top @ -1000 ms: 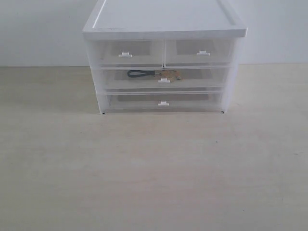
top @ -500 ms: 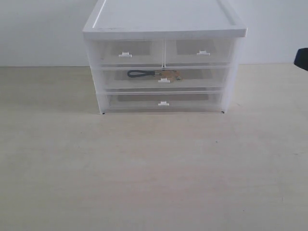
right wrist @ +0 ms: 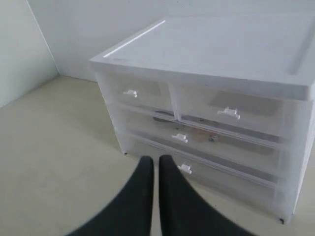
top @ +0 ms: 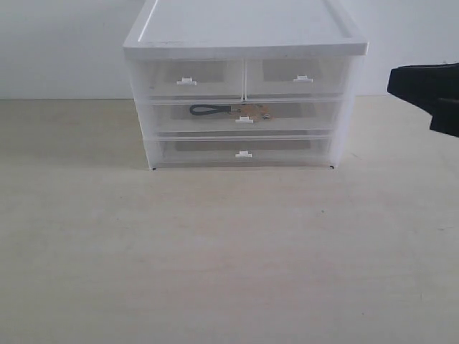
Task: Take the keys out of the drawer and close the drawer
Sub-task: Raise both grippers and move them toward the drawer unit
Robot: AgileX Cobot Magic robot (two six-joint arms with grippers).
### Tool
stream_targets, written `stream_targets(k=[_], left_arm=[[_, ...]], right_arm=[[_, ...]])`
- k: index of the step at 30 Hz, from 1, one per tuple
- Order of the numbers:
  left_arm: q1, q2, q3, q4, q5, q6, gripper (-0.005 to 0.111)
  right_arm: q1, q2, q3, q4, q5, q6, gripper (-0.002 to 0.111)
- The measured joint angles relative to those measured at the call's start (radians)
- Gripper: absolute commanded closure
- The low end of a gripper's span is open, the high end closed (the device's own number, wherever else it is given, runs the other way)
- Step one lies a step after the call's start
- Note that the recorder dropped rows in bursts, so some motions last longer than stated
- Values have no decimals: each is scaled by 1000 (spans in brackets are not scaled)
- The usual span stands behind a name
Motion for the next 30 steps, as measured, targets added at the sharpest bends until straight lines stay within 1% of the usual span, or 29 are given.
stream_targets(k=[3, 7, 10, 14, 18, 19, 22, 25, 26, 27, 28, 29, 30], left_arm=[[-2, 135, -53, 0, -3, 6, 103], [-3, 238, -76, 0, -73, 1, 103], [-3, 262, -76, 0, -99, -19, 103], [-3, 267, -76, -1, -119, -92, 103], [-8, 271, -76, -5, -178, -146, 103], [-11, 284, -76, 14, -216, -167, 103], [-16, 325, -76, 120, -277, -187, 103], [-48, 405, -76, 253, -376, -255, 103], [-73, 476, -84, 381, -474, -310, 103], [-82, 524, -97, 437, -521, -326, 103], [-97, 615, -140, 493, -567, -342, 103], [-100, 667, -170, 492, -569, -345, 103], [-101, 767, -238, 447, -538, -347, 103]], right_arm=[[0, 32, 0, 28, 32, -76, 108], [0, 79, 0, 35, 70, -119, 108], [0, 116, 0, 37, 109, -123, 108], [0, 164, 0, 37, 131, -123, 108], [0, 211, 0, 37, 183, -134, 108], [0, 236, 0, 37, 230, -153, 108], [0, 267, 0, 37, 272, -173, 108], [0, 286, 0, 37, 277, -200, 108], [0, 294, 0, 37, 277, -222, 108], [0, 293, 0, 37, 279, -230, 108], [0, 294, -2, 37, 281, -239, 108], [0, 294, -2, 37, 283, -242, 109], [0, 294, -2, 37, 283, -244, 109]])
